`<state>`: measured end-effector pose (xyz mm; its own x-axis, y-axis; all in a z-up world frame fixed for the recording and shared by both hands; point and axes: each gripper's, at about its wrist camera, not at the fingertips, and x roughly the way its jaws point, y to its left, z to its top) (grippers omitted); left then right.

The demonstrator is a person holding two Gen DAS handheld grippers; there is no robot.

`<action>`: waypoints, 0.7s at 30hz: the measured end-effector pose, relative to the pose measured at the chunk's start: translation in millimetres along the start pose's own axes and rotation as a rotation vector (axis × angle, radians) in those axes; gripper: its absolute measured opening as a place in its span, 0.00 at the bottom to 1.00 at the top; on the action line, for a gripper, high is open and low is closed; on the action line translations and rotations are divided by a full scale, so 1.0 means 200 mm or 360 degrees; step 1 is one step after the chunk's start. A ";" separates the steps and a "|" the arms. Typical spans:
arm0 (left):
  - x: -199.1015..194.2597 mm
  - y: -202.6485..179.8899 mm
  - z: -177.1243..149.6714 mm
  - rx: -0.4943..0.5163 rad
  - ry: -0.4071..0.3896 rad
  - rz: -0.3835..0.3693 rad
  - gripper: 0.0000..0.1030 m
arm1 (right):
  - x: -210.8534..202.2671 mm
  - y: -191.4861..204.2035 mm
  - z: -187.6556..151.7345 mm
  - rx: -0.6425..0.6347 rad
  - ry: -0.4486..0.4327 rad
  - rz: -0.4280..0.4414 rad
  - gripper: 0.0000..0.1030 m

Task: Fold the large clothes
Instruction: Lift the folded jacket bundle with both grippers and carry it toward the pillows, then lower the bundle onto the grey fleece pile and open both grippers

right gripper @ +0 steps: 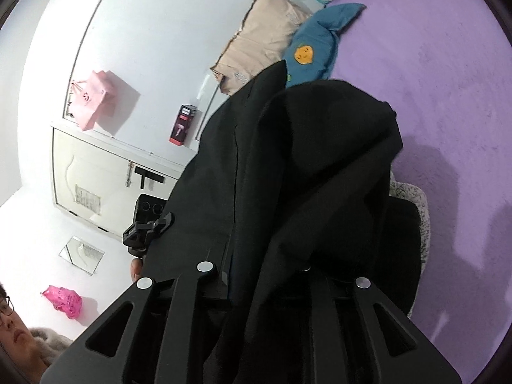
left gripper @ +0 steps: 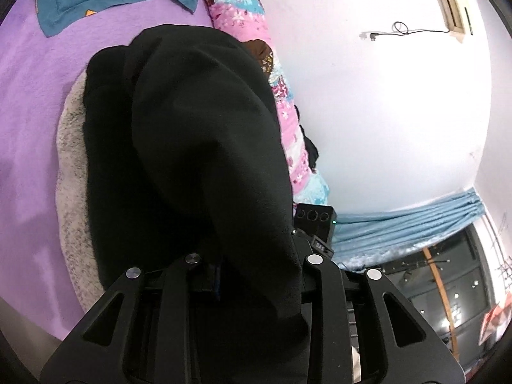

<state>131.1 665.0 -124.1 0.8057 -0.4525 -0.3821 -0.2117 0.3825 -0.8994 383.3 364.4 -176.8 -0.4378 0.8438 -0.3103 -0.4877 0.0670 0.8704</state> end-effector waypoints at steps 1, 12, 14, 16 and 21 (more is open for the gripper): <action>-0.02 0.02 0.00 0.0010 -0.0003 0.0023 0.28 | 0.02 -0.01 0.00 -0.0007 0.0015 -0.0032 0.21; -0.07 0.28 -0.09 -0.0160 -0.0016 0.0065 0.38 | 0.11 -0.07 -0.08 0.0065 0.0063 -0.0202 0.37; -0.10 0.24 -0.10 -0.0135 -0.0021 0.0083 0.38 | 0.10 -0.04 -0.08 0.0075 0.0048 -0.0204 0.52; -0.20 0.19 -0.10 -0.0088 -0.0067 0.0146 0.48 | 0.02 0.01 -0.10 0.0039 -0.0013 -0.0233 0.64; -0.41 -0.05 -0.18 0.0080 -0.0194 0.0312 0.82 | -0.18 0.14 -0.14 -0.0014 -0.0142 -0.0332 0.79</action>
<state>47.1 669.3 -91.0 0.8134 -0.2663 -0.5171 -0.3452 0.4946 -0.7976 364.5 321.4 -152.1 -0.2587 0.8558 -0.4480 -0.5673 0.2408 0.7875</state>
